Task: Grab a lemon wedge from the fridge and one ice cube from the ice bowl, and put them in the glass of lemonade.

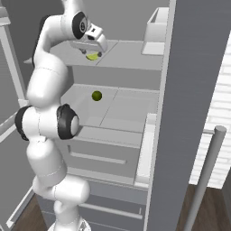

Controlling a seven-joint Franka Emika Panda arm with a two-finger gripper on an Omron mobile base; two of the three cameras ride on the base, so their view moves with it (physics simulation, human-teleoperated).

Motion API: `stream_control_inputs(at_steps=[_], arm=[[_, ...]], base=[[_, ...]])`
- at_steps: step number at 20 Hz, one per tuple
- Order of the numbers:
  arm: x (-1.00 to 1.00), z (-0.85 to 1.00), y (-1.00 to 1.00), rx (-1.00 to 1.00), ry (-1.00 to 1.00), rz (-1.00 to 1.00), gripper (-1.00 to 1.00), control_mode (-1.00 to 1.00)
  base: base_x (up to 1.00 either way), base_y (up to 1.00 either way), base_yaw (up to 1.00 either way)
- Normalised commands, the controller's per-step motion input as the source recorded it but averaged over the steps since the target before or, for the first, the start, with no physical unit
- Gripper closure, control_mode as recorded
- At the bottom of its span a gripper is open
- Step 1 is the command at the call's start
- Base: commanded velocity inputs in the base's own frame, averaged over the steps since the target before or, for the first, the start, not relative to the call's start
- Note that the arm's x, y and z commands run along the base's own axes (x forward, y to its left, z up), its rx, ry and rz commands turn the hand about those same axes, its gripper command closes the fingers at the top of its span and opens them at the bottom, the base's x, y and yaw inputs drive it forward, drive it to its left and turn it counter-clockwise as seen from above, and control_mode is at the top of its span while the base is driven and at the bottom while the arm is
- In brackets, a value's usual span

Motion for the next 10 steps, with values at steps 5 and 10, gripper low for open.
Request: stream_control_inputs(at_steps=[5,10], arm=[[-0.32,-0.27,-0.12,0.04,-0.13,0.0,-1.0,-1.0],[0.55,-0.11,0.0,0.0,-0.01,0.0,-1.0,-1.0]], base=[[0.0,0.0,0.0],[0.0,0.0,0.0]])
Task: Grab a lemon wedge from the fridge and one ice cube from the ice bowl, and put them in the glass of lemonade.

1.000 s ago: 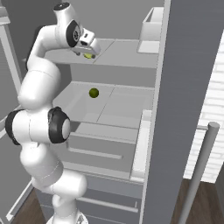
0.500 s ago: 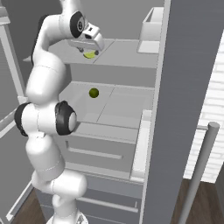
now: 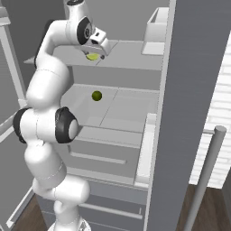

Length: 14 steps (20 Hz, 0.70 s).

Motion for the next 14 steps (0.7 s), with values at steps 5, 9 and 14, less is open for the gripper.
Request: stream_control_inputs(at_steps=[5,9,14], arm=[[0.2,-0.09,0.0,0.0,0.0,0.0,-1.0,-1.0],[0.03,-0.18,0.0,0.0,0.0,0.0,-1.0,-1.0],[0.02,-0.05,0.06,0.0,0.0,0.0,-1.0,-1.0]], base=[[0.0,0.0,0.0],[0.0,0.0,0.0],[0.0,0.0,0.0]])
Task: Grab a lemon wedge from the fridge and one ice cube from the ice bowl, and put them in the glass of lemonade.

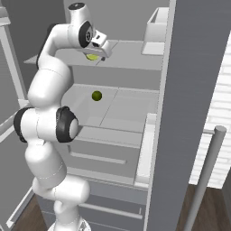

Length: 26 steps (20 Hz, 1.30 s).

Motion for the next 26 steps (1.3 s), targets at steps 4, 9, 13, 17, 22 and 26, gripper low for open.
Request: stream_control_inputs(at_steps=[4,9,13,17,22,26], arm=[[0.0,0.0,0.21,0.0,0.0,0.0,-1.0,-1.0],[0.0,-0.08,0.14,0.0,0.0,0.0,-1.0,-1.0],[0.0,-0.25,0.0,0.0,0.0,0.0,-1.0,-1.0],[0.0,-0.08,0.0,0.01,0.0,0.0,1.0,-1.0],[0.0,0.0,0.0,0.0,0.0,0.0,1.0,-1.0],[0.0,0.0,0.0,0.0,0.0,0.0,1.0,-1.0]], base=[[0.0,0.0,0.0],[0.0,0.0,0.0],[0.0,0.0,0.0],[0.0,0.0,0.0],[0.0,0.0,0.0],[0.0,0.0,0.0]])
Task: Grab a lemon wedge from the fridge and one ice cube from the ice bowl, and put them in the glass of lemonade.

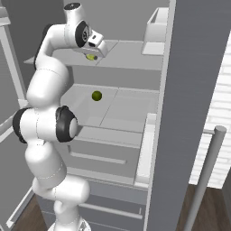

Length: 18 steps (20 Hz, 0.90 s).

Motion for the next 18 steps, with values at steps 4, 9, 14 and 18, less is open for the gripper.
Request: stream_control_inputs(at_steps=[4,9,14,18], arm=[[-0.43,0.0,-0.01,0.02,-0.04,0.0,1.0,-1.0],[-1.0,0.0,-0.1,0.08,-0.18,0.0,1.0,-1.0],[-1.0,-0.22,-0.1,0.09,-0.19,0.02,1.0,-1.0],[-1.0,-0.21,-0.03,0.04,-0.05,0.05,1.0,-1.0]], base=[[0.0,0.0,0.0],[0.0,0.0,0.0],[0.0,0.0,0.0],[0.0,0.0,0.0]])
